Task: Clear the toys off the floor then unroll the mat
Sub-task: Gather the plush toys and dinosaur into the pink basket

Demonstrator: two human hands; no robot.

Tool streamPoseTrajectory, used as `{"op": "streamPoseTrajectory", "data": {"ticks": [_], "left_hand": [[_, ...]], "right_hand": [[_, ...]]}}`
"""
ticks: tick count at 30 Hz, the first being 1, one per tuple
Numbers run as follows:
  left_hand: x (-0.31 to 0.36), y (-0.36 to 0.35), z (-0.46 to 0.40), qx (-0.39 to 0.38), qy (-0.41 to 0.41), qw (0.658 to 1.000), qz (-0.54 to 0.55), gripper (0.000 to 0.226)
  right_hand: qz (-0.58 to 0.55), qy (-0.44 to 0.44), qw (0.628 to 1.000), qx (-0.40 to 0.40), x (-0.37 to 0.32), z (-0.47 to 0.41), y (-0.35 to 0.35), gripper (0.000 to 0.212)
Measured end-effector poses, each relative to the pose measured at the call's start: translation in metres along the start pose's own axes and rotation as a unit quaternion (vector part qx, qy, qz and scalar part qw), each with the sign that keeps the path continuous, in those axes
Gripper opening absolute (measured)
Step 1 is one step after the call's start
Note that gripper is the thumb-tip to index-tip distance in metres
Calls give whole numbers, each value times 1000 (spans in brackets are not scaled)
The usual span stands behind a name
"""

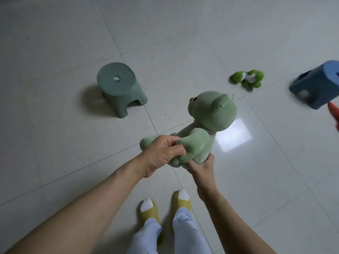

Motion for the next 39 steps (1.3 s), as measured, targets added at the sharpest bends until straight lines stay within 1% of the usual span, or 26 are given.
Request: {"op": "streamPoseTrajectory", "data": {"ticks": [1, 3, 4, 5, 7, 9, 11, 12, 13, 14, 15, 16, 17, 18, 19, 20, 21, 22, 24, 26, 30, 31, 33, 36, 39], "left_hand": [[12, -4, 5, -18, -10, 1000, -16, 30], [30, -10, 14, -63, -30, 997, -27, 26], [41, -13, 18, -83, -41, 995, -23, 22], [47, -14, 20, -89, -47, 995, -14, 23], [67, -14, 22, -64, -91, 994, -25, 47], [83, -16, 22, -31, -133, 989, -64, 71], [93, -22, 18, -49, -150, 980, -121, 92], [96, -29, 16, -63, -153, 972, -166, 98], [98, -34, 14, -68, -152, 960, -224, 99], [101, -42, 11, -68, -153, 940, -296, 94], [102, -49, 7, -64, -156, 910, -378, 88], [105, -61, 2, -66, -166, 868, -464, 84], [108, -73, -2, -70, -179, 826, -530, 80], [112, -84, -6, -72, -191, 796, -571, 72], [118, -95, -10, -69, -198, 781, -589, 59], [126, -109, -17, -63, -203, 779, -590, 46], [134, -122, -25, -55, -201, 789, -578, 35], [142, -133, -33, -50, -192, 809, -554, 29], [157, -161, -52, -48, -169, 852, -493, 24], [172, -187, -71, -44, -157, 879, -447, 23], [207, -226, -105, 7, -142, 929, -342, 27], [213, -232, -113, 22, -137, 937, -319, 29], [223, -244, -128, 46, -124, 951, -279, 36], [235, -260, -154, 82, -100, 957, -258, 34], [248, -271, -174, 96, -80, 961, -247, 52]], "right_hand": [[-6, 19, 1000, 19, -13, 7, 6, 72], [-8, 50, 997, 51, -28, 17, 15, 49], [-6, 55, 996, 68, -37, 22, 21, 40], [-1, 52, 995, 79, -42, 25, 25, 37], [4, 52, 995, 89, -60, 33, 37, 39], [19, 70, 995, 73, -78, 41, 49, 34], [45, 91, 993, 58, -94, 42, 61, 26], [60, 93, 992, 59, -103, 40, 69, 27], [75, 88, 991, 66, -110, 36, 77, 31], [85, 83, 990, 80, -119, 31, 88, 35], [91, 76, 988, 96, -126, 26, 98, 36], [90, 67, 987, 113, -134, 18, 111, 37], [91, 58, 986, 127, -141, 11, 123, 37], [92, 54, 985, 135, -147, 4, 132, 38], [92, 50, 984, 141, -154, -3, 142, 40], [86, 47, 984, 148, -160, -11, 154, 42], [80, 44, 984, 153, -167, -21, 166, 44], [74, 42, 984, 156, -173, -30, 176, 45], [66, 35, 984, 160, -189, -52, 203, 48], [56, 29, 987, 147, -204, -74, 231, 46], [15, 56, 990, 129, -234, -115, 287, 30], [9, 64, 989, 129, -240, -123, 299, 29], [-2, 69, 988, 135, -251, -140, 320, 34], [-15, 69, 987, 147, -265, -165, 346, 39], [-21, 62, 986, 151, -273, -187, 361, 41]]}}
Point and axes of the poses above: each hand's wrist, its own z-axis away from the middle knuckle, its own y-axis out of the back of the hand, x = y × z, the point moved 5 cm from there along -z, towards the middle knuckle, and after that the axes turned 11 degrees about x, right-handed, at the moved point
